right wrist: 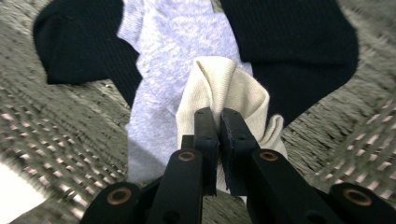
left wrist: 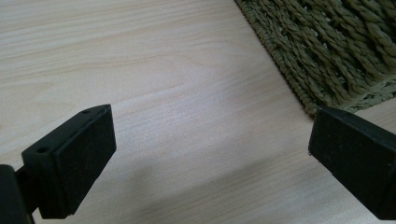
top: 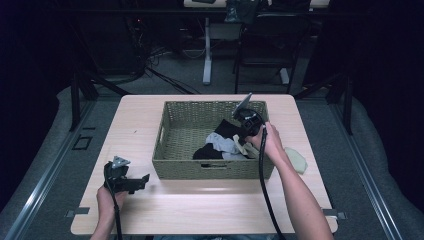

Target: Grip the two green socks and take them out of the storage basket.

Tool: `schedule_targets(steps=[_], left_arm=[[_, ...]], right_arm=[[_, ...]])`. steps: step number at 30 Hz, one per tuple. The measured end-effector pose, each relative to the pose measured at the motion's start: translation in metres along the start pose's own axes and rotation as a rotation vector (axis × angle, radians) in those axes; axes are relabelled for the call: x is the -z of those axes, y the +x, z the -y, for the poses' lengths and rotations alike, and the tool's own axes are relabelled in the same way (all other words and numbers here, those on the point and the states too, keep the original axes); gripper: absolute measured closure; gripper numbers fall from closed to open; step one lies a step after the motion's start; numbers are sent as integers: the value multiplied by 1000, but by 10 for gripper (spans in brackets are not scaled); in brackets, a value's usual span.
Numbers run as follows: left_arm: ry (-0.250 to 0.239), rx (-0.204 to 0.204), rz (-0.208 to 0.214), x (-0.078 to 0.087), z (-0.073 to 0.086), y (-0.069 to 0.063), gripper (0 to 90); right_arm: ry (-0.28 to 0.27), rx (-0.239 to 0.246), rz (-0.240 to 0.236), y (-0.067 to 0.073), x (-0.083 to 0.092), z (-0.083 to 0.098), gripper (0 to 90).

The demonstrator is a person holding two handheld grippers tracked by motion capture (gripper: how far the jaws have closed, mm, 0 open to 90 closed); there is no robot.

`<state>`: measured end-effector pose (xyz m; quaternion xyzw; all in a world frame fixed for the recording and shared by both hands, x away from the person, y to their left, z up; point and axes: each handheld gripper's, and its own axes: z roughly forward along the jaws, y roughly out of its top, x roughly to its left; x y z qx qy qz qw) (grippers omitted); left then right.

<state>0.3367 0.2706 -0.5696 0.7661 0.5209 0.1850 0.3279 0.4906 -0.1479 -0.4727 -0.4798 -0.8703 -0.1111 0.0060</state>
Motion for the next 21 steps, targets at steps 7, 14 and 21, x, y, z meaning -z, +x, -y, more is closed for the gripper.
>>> schedule_targets(steps=[7,14,21], left_arm=[[4,4,-1,-1,1,1,8],[5,11,-10,1,3,1,8],[-1,10,-12,4,4,2,8]], right_arm=[[-22,43,1,5,22,-3,862],[-66,63,3,10,48,-6,861],[-129,73,0,14,82,-8,861]])
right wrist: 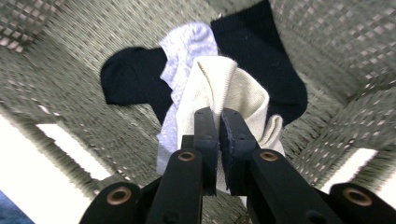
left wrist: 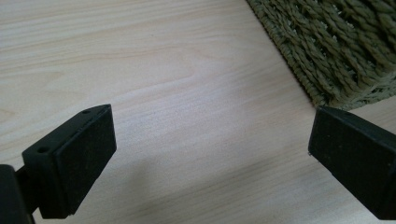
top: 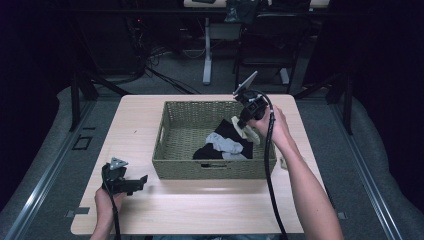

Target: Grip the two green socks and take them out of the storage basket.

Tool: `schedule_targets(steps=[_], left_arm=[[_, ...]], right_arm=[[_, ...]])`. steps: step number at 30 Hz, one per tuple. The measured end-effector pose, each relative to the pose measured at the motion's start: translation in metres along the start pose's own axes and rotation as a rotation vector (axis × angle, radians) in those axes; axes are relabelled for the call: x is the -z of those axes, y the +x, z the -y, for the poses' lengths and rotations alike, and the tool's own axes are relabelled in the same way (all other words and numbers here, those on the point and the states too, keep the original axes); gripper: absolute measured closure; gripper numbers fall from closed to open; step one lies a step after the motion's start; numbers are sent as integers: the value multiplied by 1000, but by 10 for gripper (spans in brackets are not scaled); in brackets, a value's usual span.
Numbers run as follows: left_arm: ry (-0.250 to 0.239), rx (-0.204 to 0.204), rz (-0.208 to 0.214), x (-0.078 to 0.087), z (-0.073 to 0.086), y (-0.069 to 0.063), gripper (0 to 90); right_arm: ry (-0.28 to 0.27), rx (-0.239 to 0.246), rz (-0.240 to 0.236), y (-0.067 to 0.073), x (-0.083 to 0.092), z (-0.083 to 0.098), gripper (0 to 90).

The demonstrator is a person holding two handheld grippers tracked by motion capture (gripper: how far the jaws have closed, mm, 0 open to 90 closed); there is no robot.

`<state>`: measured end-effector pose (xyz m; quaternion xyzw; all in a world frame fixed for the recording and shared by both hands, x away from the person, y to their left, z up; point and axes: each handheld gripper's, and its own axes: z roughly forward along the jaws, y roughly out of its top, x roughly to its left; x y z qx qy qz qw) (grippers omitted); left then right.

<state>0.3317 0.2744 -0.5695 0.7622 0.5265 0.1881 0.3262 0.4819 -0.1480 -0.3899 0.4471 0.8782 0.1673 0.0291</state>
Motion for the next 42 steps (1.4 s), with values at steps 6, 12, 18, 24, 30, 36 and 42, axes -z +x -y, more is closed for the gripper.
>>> schedule_targets(steps=[6,12,18,24,30,36,42], left_arm=[[1,-11,9,-2,-1,-3,8],[0,1,8,-1,-1,-1,8],[-2,-6,5,0,-1,-2,8],[2,-4,4,-2,-1,-2,9],[-1,-6,4,-1,-1,-2,8],[3,-8,7,-1,-1,-3,8],[-1,-5,3,-1,-1,-2,8]], right_arm=[[-52,10,11,6,34,0,861],[-83,8,32,4,63,2,861],[-114,-4,61,-2,88,14,861],[-123,-17,84,-12,105,26,861],[-151,-62,94,-28,116,44,861],[-157,-89,97,-40,119,56,861],[-159,-128,100,-56,120,71,861]])
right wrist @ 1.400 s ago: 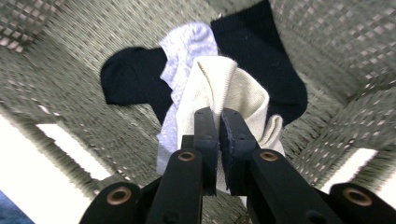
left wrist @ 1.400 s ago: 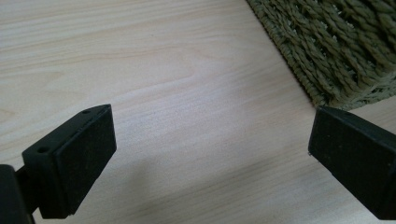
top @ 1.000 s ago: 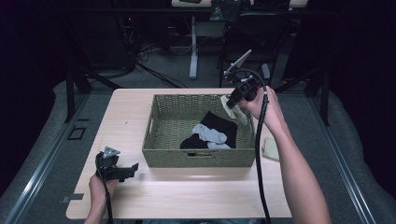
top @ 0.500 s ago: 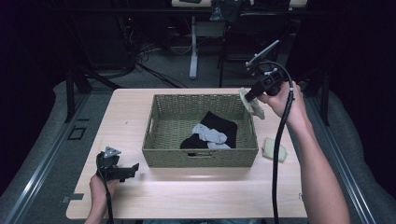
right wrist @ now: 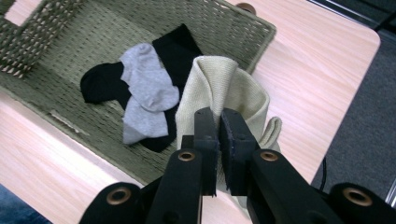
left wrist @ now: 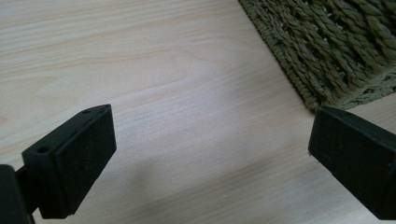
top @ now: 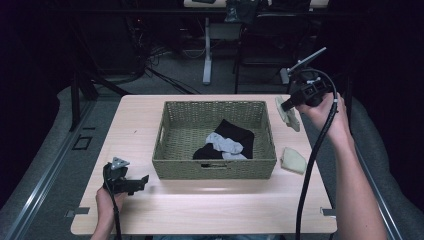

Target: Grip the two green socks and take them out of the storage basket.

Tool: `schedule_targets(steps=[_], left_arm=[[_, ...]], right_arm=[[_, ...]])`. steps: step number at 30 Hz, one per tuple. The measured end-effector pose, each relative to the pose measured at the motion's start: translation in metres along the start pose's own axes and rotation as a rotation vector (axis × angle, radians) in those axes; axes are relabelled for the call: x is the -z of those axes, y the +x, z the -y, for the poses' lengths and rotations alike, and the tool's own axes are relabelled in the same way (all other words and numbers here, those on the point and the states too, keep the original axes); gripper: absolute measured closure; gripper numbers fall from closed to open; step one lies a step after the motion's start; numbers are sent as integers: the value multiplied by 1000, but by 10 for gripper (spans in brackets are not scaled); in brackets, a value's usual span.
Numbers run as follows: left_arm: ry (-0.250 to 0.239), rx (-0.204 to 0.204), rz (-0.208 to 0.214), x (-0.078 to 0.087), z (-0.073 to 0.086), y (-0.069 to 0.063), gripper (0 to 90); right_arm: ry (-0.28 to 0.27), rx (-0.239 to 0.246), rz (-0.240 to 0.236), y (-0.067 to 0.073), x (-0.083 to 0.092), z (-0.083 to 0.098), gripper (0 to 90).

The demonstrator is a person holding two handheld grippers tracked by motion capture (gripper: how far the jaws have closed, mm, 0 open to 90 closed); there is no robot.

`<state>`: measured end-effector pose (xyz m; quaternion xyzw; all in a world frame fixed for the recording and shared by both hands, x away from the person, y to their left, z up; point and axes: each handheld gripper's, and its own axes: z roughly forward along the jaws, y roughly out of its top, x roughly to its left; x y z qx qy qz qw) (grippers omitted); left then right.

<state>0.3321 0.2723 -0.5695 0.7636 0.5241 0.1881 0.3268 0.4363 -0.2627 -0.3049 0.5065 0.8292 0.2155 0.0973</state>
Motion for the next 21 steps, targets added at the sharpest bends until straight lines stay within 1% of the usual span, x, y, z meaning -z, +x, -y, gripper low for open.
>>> schedule_targets(steps=[3,4,5,6,7,8,9,10,13,14,17,20,21], left_arm=[[0,-2,0,0,0,0,8],[1,-2,1,0,0,-1,8],[1,-2,1,0,0,-1,8],[2,-1,0,0,0,-1,8],[1,-2,0,0,0,0,8],[1,0,0,0,0,0,8],[1,0,0,0,0,0,8],[2,0,1,0,0,0,8],[3,0,1,-1,0,0,8],[4,0,0,-1,0,-1,8],[5,0,0,-1,0,-1,8],[6,-1,0,0,0,-1,8],[5,-1,0,-1,0,-1,8]], right_arm=[[0,-15,4,-8,-2,7,860],[3,-24,9,-12,-4,13,861],[3,-24,9,-12,-4,13,861],[-1,-41,5,-18,-7,20,861],[-1,-41,5,-18,-7,20,861],[1,-60,0,-25,-12,27,861],[1,-60,0,-25,-12,27,861],[8,-79,0,-33,-17,34,860],[19,-105,-1,-44,-24,43,860],[20,-116,2,-46,-27,46,860],[35,-128,0,-52,-35,53,860],[42,-138,1,-55,-40,58,860],[55,-143,0,-58,-45,62,860]])
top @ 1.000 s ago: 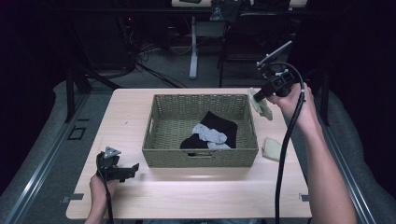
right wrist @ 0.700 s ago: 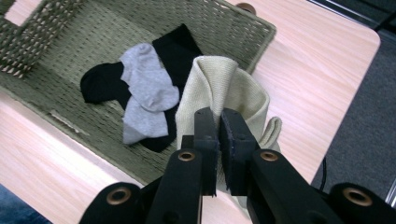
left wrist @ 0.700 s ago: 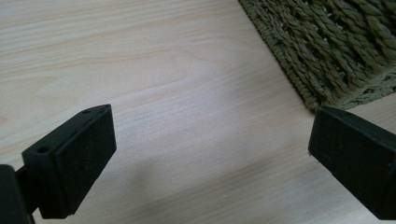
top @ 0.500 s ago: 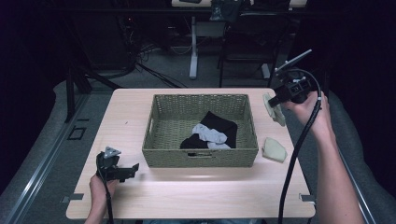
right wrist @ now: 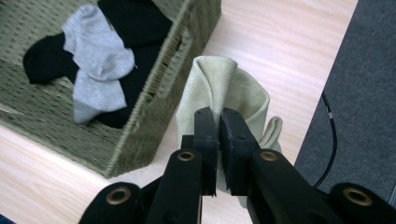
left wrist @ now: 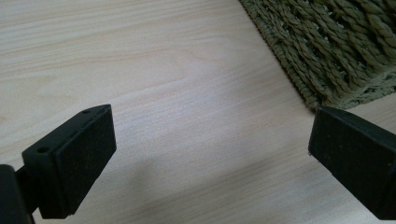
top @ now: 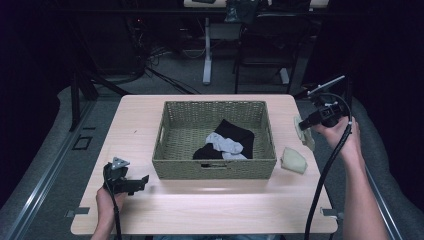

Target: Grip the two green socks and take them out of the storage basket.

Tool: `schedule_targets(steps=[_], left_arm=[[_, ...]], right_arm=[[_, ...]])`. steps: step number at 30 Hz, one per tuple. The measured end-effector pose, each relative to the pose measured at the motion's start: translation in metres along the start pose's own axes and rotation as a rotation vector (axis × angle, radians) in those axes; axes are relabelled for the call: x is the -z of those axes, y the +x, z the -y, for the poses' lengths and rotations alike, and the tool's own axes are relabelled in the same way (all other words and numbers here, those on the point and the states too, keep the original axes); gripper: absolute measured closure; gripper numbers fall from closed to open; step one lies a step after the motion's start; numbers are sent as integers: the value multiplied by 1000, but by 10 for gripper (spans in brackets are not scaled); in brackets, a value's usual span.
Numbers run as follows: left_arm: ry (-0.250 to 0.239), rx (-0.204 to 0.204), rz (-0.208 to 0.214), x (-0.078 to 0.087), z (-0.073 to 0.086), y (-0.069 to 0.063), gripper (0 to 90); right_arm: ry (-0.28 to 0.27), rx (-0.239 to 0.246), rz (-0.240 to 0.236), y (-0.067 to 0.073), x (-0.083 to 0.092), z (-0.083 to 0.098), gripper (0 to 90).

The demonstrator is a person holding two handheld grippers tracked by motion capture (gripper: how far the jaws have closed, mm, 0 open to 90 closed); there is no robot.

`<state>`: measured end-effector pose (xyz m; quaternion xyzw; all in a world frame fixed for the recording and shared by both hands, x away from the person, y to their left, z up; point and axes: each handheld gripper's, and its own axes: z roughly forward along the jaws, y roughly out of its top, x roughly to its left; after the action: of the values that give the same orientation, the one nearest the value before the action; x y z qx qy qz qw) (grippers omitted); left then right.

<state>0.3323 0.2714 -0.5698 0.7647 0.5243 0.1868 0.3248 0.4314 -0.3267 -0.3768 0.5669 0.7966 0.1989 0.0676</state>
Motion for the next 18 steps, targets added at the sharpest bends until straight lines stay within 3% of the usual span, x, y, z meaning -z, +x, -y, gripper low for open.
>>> schedule_targets(steps=[5,16,17,18], left_arm=[[0,0,4,0,0,0,8],[-2,-1,4,0,0,0,8],[-1,-1,4,0,0,0,8],[-2,-2,4,0,0,0,8]], right_arm=[[20,-20,-5,-5,-17,8,859],[104,-37,26,-10,-75,22,858],[122,-39,30,-9,-87,24,856],[122,-39,30,-9,-87,24,856]])
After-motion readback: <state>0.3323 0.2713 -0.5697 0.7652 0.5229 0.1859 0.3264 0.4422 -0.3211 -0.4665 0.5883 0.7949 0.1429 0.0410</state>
